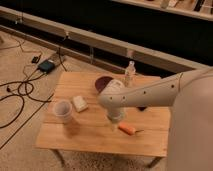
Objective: Place the pepper in the ceramic bowl
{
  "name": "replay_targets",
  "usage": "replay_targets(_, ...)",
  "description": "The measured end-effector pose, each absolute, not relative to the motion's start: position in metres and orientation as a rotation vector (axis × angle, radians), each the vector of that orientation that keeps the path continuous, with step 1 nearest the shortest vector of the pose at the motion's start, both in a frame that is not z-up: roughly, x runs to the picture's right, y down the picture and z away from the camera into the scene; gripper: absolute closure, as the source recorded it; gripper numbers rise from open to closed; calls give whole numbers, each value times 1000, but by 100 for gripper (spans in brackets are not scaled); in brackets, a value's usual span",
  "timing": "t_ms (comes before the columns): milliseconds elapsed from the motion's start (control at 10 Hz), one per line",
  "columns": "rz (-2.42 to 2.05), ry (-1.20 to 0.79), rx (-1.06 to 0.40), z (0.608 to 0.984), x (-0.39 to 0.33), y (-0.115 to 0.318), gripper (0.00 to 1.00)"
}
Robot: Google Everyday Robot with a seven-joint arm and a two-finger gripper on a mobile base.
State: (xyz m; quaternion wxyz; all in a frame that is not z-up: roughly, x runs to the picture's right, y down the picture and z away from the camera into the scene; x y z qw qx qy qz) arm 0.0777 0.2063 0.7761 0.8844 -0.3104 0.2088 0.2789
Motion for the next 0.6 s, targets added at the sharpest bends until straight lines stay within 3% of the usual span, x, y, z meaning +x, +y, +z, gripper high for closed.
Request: replay_targets(600, 458, 499, -680, 815, 82, 217, 35)
